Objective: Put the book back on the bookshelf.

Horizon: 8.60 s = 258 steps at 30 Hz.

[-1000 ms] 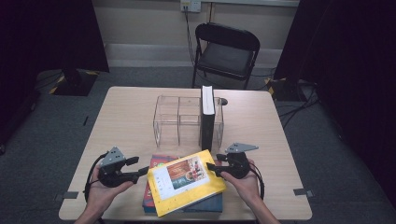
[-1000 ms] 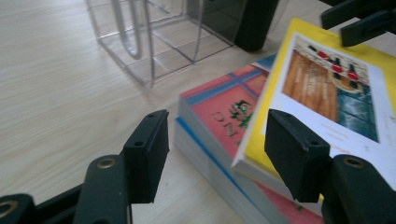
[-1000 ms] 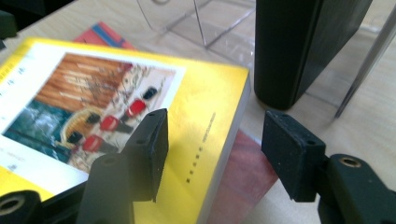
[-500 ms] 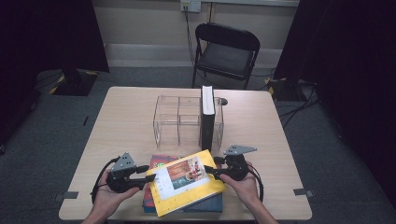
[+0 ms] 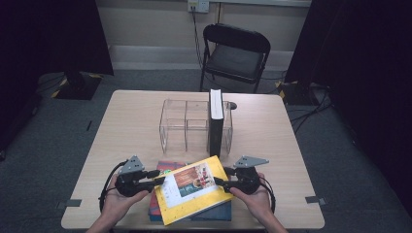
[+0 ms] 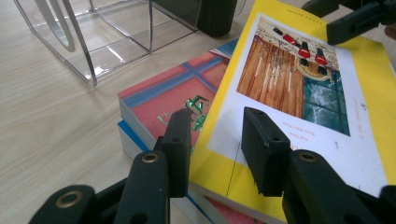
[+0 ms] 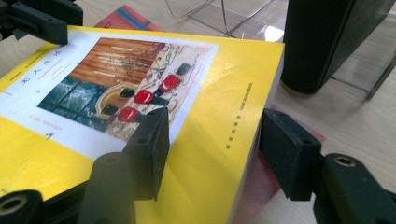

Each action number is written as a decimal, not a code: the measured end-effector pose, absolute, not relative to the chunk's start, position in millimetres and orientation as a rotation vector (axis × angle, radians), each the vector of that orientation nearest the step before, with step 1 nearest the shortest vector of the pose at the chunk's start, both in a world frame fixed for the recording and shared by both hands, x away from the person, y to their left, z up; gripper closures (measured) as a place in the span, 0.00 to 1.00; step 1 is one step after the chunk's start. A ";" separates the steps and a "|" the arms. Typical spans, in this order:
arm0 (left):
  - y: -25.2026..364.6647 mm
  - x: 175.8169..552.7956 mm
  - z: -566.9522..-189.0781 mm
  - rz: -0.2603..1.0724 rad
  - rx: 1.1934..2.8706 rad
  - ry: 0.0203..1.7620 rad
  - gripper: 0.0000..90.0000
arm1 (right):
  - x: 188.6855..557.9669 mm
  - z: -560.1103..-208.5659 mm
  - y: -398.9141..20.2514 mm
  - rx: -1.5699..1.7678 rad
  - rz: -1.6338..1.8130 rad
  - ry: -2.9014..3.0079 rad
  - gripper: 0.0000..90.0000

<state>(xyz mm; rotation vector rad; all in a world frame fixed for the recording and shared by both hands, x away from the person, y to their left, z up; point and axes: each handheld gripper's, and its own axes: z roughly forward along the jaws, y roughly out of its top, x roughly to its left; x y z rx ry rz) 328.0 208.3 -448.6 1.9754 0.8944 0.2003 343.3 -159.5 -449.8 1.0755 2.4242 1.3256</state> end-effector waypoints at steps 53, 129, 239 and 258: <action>200.8 344.6 -451.1 0.157 1.956 0.961 0.55 | 298.5 -445.9 -171.0 1.022 1.277 2.439 0.45; 210.9 291.5 -455.4 0.139 2.119 0.794 0.33 | 346.5 -449.6 -140.0 0.937 1.323 2.508 0.40; 166.2 327.9 -452.7 0.099 1.979 0.902 0.51 | 328.5 -451.1 -149.2 1.436 1.580 2.355 0.69; 158.8 328.2 -455.2 0.119 1.964 0.910 0.34 | 350.9 -451.1 -123.9 1.358 1.720 2.452 0.87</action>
